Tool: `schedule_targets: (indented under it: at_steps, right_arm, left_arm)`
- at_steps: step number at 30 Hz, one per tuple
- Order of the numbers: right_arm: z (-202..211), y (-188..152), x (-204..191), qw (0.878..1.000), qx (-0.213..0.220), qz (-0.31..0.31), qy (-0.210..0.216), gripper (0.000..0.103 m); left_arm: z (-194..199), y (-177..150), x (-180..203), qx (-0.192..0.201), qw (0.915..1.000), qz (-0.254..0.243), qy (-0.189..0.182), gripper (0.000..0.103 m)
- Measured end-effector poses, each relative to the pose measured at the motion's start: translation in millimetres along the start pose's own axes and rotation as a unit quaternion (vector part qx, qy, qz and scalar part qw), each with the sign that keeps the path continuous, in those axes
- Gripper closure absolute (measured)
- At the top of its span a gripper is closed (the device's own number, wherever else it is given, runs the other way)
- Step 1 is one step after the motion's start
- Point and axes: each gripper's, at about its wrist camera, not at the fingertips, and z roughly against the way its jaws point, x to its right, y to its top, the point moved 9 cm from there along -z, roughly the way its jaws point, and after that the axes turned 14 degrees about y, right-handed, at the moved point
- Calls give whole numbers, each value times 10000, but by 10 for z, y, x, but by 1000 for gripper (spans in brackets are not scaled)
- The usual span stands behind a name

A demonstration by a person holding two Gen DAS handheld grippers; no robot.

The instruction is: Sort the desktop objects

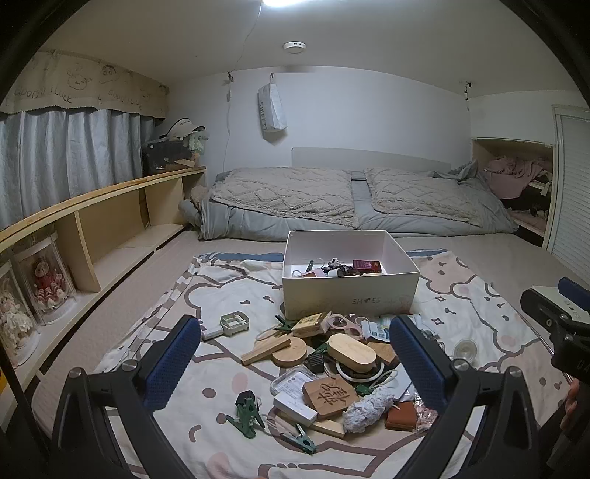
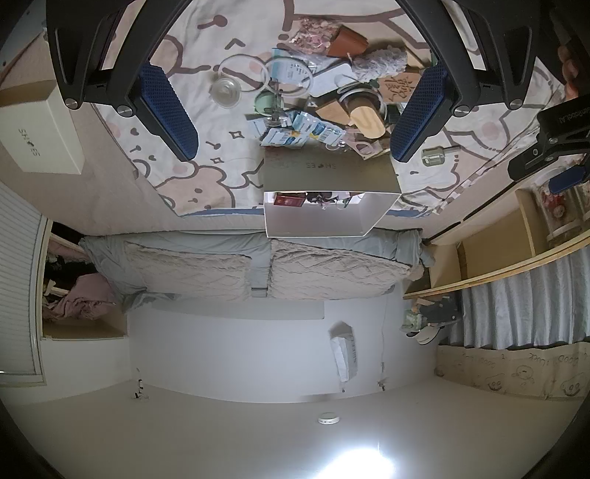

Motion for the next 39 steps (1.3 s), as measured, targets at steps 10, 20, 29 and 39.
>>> schedule_targets:
  at_steps: [10,20,29,39]
  right_arm:
    - [9,-5,34,10000,12,-41,9,0]
    - [4,-15,35,10000,15,-40,12,0]
    - [-1,-24,41,10000,13,-56,4,0]
    - [0,-43,55,10000,7,-73,-11,0]
  left_arm:
    - [-15,-20,17,6,10000,-17,5,0]
    - [-17,-23,27,1,10000,-24,14,0]
    - [-44,-92,44,-5,10000,-17,44,0]
    - [-52,-100,20,-17,10000,-3,52,0]
